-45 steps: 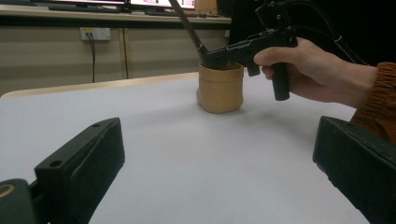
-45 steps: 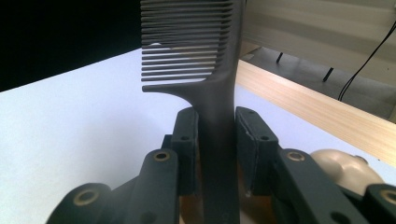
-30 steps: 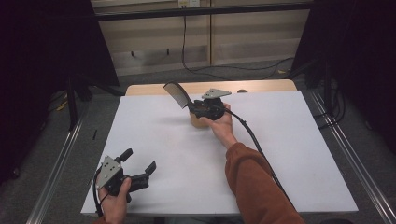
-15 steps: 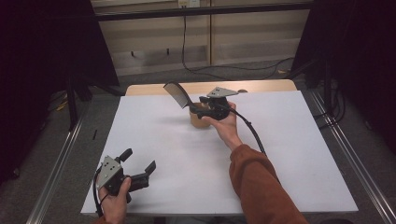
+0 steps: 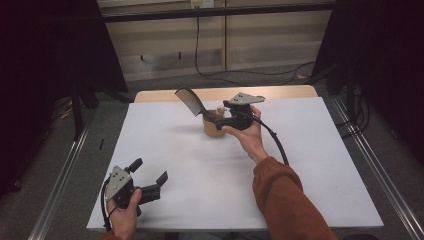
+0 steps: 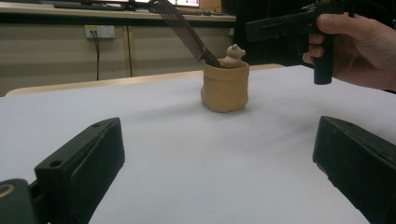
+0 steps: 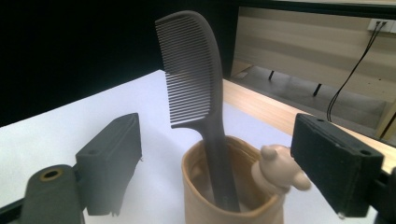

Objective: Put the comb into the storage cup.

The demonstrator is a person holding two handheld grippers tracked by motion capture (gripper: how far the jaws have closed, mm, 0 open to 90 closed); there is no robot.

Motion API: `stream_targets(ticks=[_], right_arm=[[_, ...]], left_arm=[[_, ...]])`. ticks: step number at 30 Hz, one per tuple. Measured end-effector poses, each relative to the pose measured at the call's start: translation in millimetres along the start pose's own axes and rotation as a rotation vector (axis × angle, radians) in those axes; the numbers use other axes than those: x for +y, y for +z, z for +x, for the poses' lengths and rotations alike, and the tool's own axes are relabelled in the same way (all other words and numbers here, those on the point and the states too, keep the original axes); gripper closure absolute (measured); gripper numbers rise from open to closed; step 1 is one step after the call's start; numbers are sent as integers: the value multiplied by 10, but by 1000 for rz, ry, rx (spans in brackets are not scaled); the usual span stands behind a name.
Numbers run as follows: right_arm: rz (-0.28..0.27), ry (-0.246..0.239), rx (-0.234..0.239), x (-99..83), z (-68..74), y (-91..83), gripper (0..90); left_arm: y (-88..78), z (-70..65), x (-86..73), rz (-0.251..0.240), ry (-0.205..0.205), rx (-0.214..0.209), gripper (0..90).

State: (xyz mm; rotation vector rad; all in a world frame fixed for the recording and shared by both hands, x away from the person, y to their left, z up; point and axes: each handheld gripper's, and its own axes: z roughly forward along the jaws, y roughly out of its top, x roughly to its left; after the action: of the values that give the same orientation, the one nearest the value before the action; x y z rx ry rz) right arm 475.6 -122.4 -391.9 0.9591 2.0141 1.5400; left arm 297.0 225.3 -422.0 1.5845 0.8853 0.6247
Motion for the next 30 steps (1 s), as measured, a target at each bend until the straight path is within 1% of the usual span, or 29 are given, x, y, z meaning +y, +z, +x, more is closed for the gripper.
stream_targets(ticks=[4, 11, 14, 18, 19, 20, 22, 26, 30], right_arm=[[4, 0, -10, -12, -19, -47, 95], [9, 9, -37, -19, -21, -126, 17], [6, 9, -42, -27, -28, -169, 13], [-6, 19, -66, -60, -45, -238, 13], [-11, 24, -81, -69, -52, -258, 13], [-13, 32, -94, -75, -60, -279, 14], [-18, 43, -113, -85, -70, -324, 13], [-32, 39, -136, -80, -86, -406, 13], [-44, 36, -156, -70, -80, -488, 12]], left_arm=[[2, -8, -1, 4, 7, 12, 23], [-14, -2, 0, -8, -5, 4, 23], [-22, -1, -1, -10, -5, 1, 23], [-33, 4, 0, -10, -11, 7, 23], [-39, 8, 2, -10, -8, 9, 23], [-36, 4, 2, -13, -16, 11, 23], [-33, 4, 0, -9, -13, 14, 23], [-31, 0, 0, -11, -14, 11, 23], [-34, 2, -3, -19, -26, 14, 23]])
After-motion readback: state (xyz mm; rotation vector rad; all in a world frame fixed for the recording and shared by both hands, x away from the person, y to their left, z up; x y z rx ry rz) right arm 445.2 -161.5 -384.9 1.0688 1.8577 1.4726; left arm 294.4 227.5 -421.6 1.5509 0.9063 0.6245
